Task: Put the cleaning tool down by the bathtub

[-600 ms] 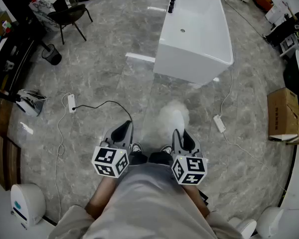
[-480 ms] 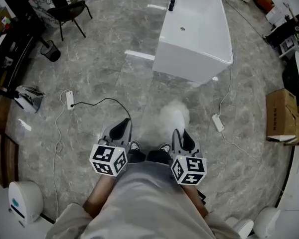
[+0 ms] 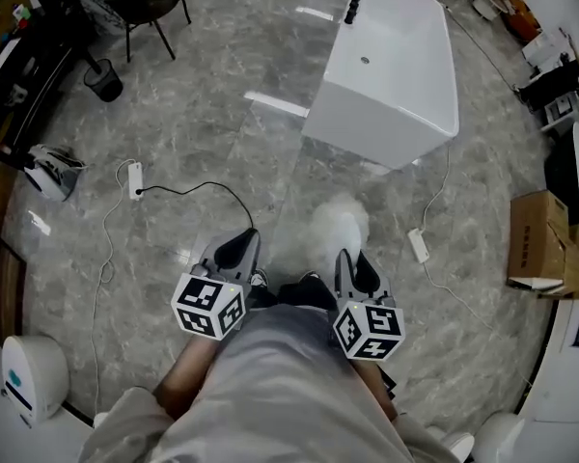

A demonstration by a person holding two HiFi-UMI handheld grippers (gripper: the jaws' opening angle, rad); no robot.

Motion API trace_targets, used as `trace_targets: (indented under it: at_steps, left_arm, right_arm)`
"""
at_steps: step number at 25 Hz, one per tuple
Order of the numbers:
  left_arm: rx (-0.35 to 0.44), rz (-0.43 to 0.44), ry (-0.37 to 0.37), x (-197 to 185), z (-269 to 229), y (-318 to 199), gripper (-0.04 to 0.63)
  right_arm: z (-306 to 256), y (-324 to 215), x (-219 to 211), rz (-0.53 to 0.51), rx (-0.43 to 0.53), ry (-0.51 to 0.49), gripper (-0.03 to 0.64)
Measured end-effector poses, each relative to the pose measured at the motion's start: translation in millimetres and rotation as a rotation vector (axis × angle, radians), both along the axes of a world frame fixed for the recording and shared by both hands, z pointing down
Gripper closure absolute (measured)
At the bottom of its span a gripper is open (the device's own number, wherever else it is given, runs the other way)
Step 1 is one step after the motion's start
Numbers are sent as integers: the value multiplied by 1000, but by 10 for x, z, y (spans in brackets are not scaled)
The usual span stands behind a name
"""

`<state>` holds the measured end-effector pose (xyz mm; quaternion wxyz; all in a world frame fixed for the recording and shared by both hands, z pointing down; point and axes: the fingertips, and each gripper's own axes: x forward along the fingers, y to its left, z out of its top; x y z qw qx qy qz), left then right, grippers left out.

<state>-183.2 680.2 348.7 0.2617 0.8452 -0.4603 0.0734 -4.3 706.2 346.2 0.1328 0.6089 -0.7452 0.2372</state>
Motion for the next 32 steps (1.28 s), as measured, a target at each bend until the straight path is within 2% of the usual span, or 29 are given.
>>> trace_targets:
  at_steps: [5, 13, 24, 32]
  left_arm:
    - [-21, -1, 17, -48, 30, -22, 584]
    - [-40, -11, 5, -44, 57, -343, 586]
    - [-23, -5, -45, 188, -114, -1573, 586]
    - [-12, 10, -92, 491, -186, -2445, 586]
  right_arm:
    - [30, -115, -34, -6, -16, -19, 532]
    - [56, -616, 34, 2, 0, -41, 532]
    - [131, -1822, 197, -15, -9, -88, 532]
    - [229, -2661, 572, 13, -22, -132, 532]
